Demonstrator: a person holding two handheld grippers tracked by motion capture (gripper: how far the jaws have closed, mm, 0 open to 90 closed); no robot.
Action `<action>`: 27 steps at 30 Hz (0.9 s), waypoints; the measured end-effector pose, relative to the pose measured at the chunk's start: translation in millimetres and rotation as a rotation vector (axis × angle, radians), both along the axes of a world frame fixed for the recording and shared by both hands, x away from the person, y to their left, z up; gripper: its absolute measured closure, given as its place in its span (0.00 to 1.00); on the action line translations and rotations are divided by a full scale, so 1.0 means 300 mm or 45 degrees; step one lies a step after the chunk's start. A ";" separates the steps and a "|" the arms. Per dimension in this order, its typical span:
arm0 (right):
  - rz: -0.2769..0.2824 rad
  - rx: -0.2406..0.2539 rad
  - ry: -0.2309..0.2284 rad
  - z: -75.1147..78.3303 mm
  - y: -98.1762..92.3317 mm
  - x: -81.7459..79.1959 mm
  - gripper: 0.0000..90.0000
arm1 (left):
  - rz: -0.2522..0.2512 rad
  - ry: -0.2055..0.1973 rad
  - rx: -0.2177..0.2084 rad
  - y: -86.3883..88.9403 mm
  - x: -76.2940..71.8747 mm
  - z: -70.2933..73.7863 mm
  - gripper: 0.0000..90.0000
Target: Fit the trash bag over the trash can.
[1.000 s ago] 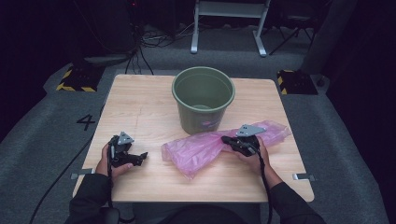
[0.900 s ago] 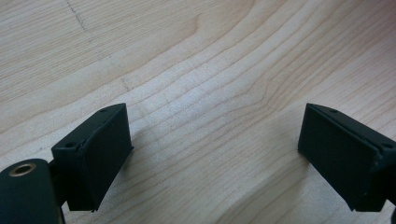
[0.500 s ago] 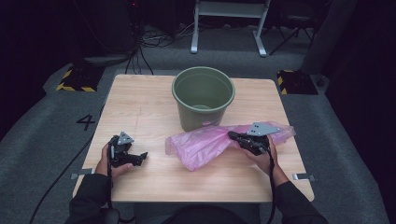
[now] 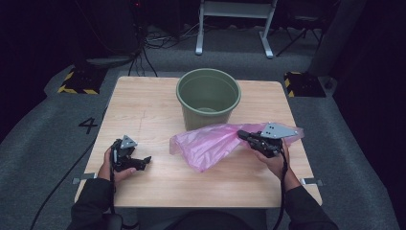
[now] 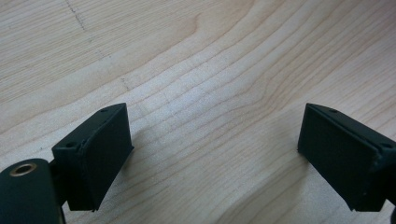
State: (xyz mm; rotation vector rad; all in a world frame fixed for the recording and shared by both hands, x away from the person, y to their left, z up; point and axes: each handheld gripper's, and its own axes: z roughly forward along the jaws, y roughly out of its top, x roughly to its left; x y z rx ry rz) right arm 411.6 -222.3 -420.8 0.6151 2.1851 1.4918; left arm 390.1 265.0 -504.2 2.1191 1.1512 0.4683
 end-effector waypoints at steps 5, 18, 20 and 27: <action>-0.007 0.008 -0.024 0.018 -0.016 -0.020 0.99 | -0.001 0.003 0.002 -0.001 0.002 0.001 0.10; -0.015 0.052 -0.097 0.082 -0.042 -0.053 0.99 | 0.015 -0.002 -0.003 -0.005 0.002 0.000 0.11; -0.022 0.066 -0.105 0.091 -0.045 -0.053 0.99 | 0.016 -0.002 -0.003 -0.005 0.002 0.000 0.10; -0.056 0.093 -0.136 0.127 -0.061 -0.058 1.00 | 0.067 0.003 -0.002 -0.014 0.009 -0.002 0.08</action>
